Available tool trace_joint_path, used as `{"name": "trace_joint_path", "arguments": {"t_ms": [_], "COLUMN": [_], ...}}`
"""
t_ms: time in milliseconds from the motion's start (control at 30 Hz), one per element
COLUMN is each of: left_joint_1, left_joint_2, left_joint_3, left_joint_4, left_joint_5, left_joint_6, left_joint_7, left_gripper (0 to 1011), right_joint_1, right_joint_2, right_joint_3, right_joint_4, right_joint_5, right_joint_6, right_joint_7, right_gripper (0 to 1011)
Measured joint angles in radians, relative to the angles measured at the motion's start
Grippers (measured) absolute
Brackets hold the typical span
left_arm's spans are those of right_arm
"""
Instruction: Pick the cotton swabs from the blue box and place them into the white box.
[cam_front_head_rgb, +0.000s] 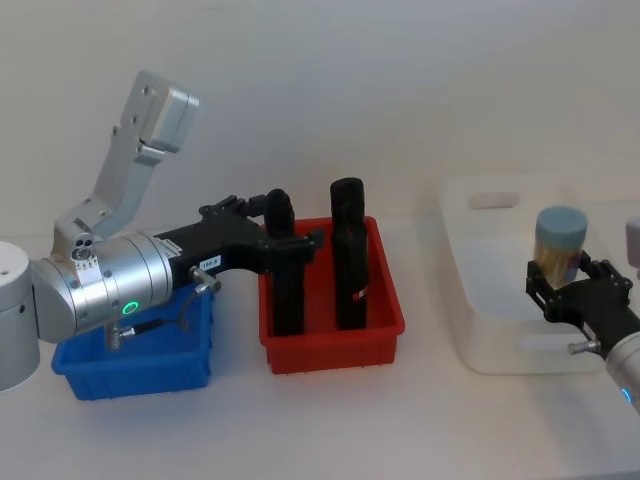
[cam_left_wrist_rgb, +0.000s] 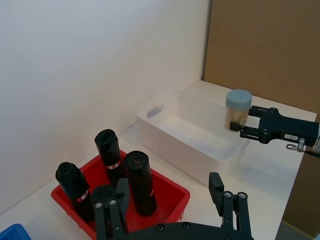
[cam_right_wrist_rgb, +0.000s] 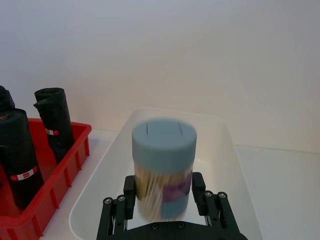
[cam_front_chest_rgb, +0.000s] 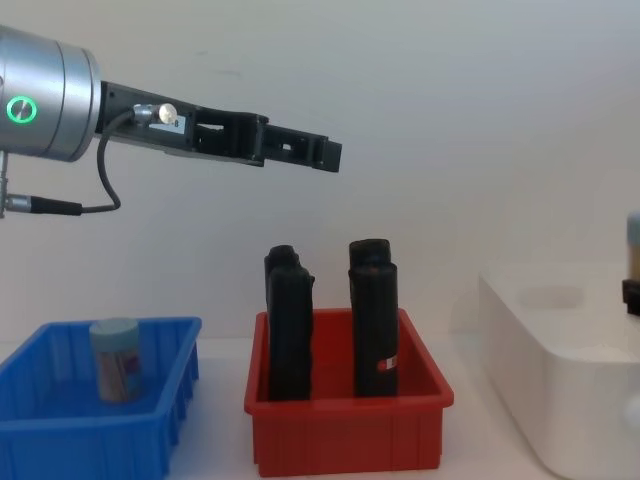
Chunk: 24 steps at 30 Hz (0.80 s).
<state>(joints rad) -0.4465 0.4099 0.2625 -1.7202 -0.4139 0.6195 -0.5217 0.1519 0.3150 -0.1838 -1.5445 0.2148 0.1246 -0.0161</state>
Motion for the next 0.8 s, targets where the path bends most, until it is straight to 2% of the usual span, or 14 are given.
{"name": "trace_joint_path", "arguments": {"t_ms": [133, 200, 233, 433, 800], "left_joint_1": [0.000, 0.000, 0.000, 0.000, 0.000], "left_joint_2": [0.000, 0.000, 0.000, 0.000, 0.000], "left_joint_3": [0.000, 0.000, 0.000, 0.000, 0.000], "left_joint_4": [0.000, 0.000, 0.000, 0.000, 0.000], "left_joint_5": [0.000, 0.000, 0.000, 0.000, 0.000], "left_joint_6": [0.000, 0.000, 0.000, 0.000, 0.000], "left_joint_7": [0.000, 0.000, 0.000, 0.000, 0.000], "left_gripper": [1004, 1004, 1004, 1004, 1004], "right_joint_1": [0.013, 0.017, 0.022, 0.036, 0.045], "right_joint_2": [-0.006, -0.008, -0.010, -0.018, -0.025], "right_joint_3": [0.000, 0.000, 0.000, -0.001, -0.002], "right_joint_4": [0.025, 0.033, 0.040, 0.063, 0.080], "right_joint_5": [0.001, 0.001, 0.001, 0.000, -0.007], "right_joint_6": [-0.010, -0.013, -0.016, -0.027, -0.042], "right_joint_7": [0.014, 0.019, 0.024, 0.037, 0.049], "right_gripper": [768, 794, 857, 998, 1001]}}
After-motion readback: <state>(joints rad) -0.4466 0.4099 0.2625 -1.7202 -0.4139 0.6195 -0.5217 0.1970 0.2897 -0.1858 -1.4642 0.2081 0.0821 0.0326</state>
